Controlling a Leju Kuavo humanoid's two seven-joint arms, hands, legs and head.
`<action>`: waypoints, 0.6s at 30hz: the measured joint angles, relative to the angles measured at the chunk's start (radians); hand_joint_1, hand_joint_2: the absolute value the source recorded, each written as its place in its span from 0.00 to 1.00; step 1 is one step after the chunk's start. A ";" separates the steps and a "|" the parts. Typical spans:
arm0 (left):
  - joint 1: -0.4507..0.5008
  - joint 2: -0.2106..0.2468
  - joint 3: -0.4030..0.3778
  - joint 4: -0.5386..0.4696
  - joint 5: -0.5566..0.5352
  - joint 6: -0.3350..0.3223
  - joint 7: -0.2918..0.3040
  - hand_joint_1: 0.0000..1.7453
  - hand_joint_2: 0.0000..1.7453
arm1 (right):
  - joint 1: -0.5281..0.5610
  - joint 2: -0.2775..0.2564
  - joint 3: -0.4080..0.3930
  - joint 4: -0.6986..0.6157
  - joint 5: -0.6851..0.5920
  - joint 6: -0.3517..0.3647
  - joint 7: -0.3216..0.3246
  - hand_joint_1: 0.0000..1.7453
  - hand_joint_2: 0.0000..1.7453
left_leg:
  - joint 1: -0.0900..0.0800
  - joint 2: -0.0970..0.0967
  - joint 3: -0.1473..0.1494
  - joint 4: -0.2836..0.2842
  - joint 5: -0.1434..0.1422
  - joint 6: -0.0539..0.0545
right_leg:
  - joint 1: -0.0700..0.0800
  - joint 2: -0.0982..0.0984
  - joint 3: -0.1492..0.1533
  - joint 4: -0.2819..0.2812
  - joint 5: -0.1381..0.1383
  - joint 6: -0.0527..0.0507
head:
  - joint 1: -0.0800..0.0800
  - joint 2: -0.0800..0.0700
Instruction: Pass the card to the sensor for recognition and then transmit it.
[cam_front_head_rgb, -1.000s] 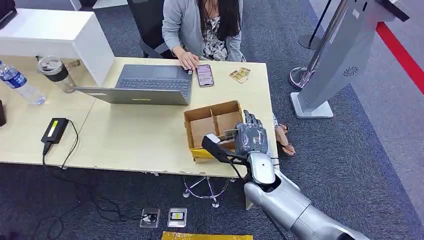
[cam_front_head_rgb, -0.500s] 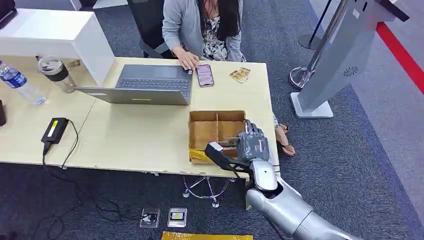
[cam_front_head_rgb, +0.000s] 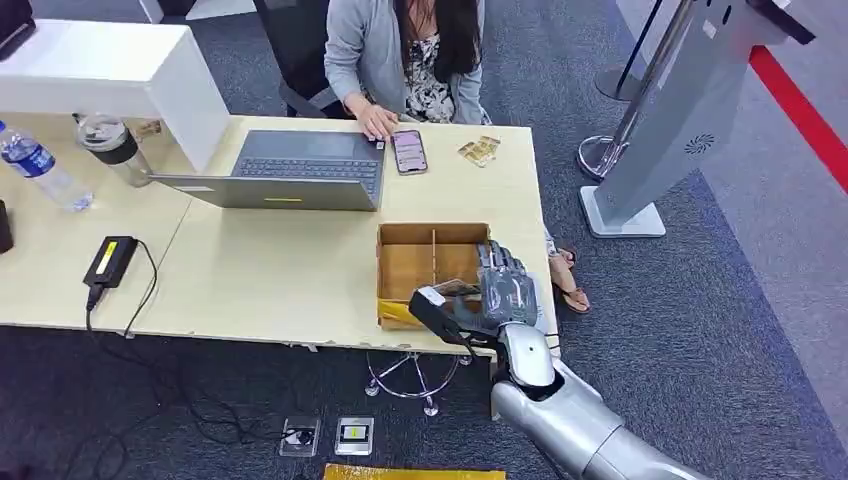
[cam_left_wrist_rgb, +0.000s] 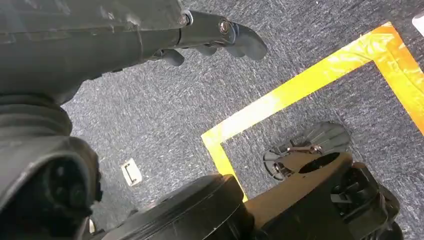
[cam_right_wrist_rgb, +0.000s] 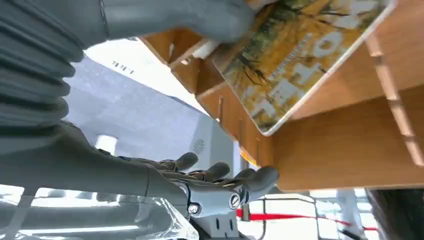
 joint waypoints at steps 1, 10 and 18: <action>0.000 0.000 0.000 0.000 0.000 0.000 0.000 0.00 0.00 | -0.001 0.002 0.000 0.000 0.001 -0.002 0.000 0.00 1.00 | 0.000 0.000 0.001 0.000 0.000 0.000 | 0.000 0.000 0.001 0.000 0.000 0.000 | 0.000 0.000; 0.005 0.000 0.000 0.000 -0.001 0.000 -0.002 0.00 0.00 | 0.008 0.003 0.002 -0.011 0.014 0.030 0.023 0.00 1.00 | 0.000 0.000 0.000 0.000 0.000 0.000 | 0.000 0.000 0.001 0.000 0.000 0.000 | 0.000 0.000; 0.006 0.000 0.000 0.000 -0.004 -0.001 -0.002 0.00 0.00 | 0.009 0.000 0.002 -0.030 0.019 0.040 0.032 0.00 1.00 | 0.000 0.000 -0.001 0.000 0.000 0.000 | 0.000 0.000 0.000 0.000 0.000 0.000 | 0.000 0.000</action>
